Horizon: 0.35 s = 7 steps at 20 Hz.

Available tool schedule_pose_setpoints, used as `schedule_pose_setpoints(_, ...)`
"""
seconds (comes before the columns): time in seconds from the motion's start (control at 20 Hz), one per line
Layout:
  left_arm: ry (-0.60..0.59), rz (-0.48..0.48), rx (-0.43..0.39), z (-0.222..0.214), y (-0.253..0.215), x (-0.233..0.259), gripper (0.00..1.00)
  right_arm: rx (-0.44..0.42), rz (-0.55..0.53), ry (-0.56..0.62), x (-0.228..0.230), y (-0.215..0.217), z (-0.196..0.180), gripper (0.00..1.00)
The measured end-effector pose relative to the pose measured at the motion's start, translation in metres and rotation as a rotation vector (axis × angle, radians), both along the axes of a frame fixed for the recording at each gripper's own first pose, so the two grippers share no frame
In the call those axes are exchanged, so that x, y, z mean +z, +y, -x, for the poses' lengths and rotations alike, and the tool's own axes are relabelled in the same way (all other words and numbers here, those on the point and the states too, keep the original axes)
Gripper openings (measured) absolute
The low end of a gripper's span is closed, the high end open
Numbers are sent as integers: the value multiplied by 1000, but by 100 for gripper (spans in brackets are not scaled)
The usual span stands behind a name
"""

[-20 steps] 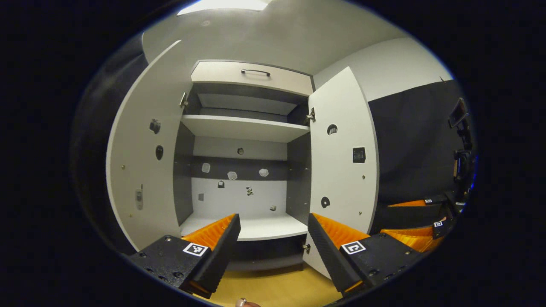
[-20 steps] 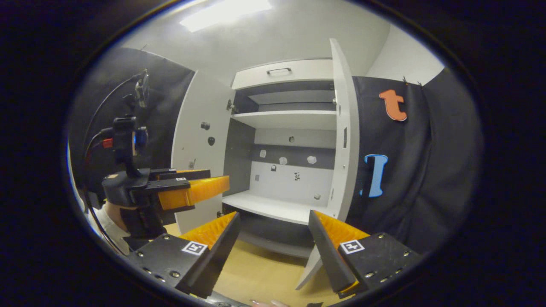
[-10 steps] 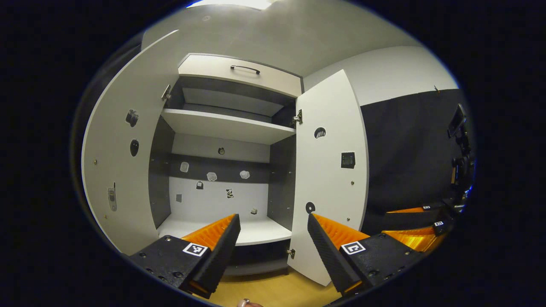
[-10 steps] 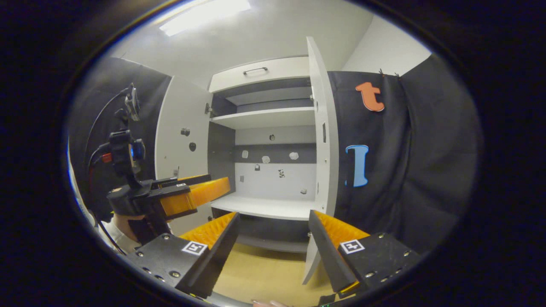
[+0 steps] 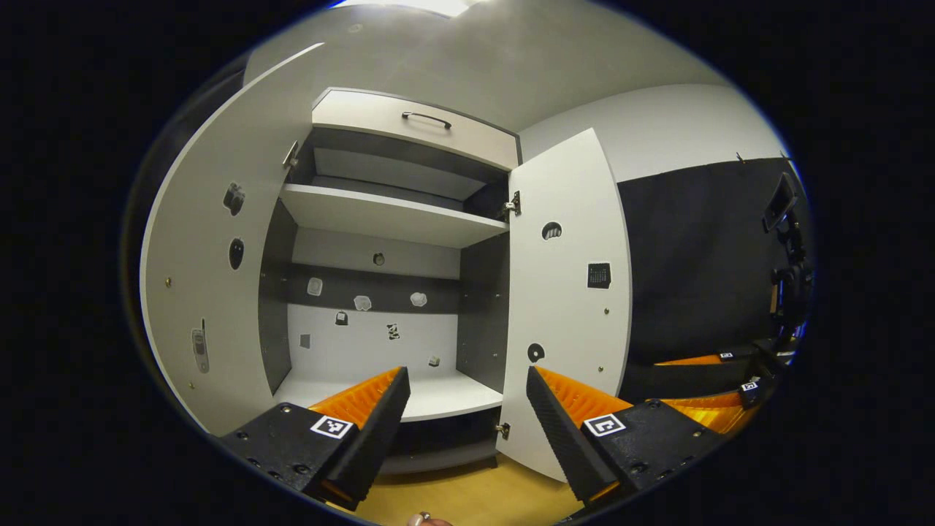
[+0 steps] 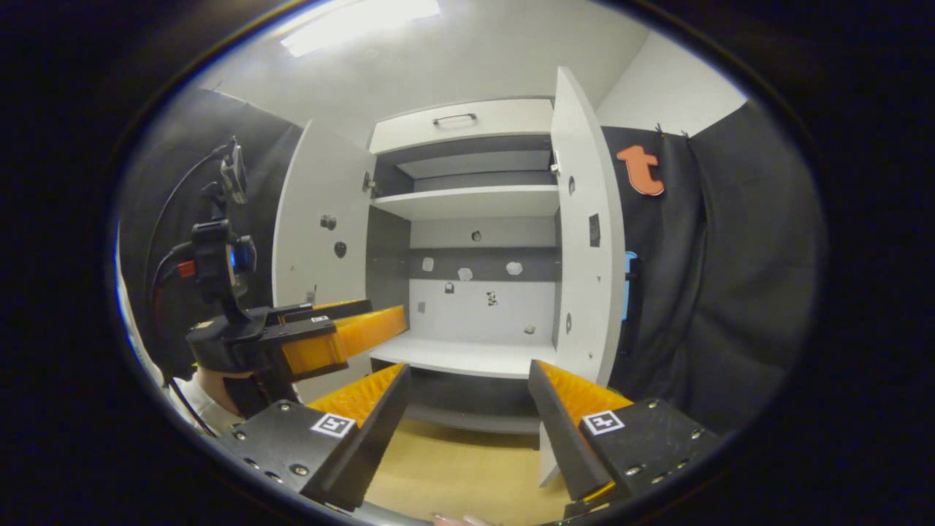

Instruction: Open the right door of the double-door shoe cabinet with the right hand, and open the left door with the left hand.

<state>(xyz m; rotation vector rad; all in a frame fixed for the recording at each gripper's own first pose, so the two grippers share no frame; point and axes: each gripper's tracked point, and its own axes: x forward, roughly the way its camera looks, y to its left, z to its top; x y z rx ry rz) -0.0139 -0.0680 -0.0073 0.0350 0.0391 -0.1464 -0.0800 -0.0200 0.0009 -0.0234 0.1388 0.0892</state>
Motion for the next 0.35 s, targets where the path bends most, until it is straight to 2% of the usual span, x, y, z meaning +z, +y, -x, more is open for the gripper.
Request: schedule_pose_setpoints(0.35, -6, -7, -24, -3, -1, 0, 99, -17, -1, -10, 5, 1, 0, 97)
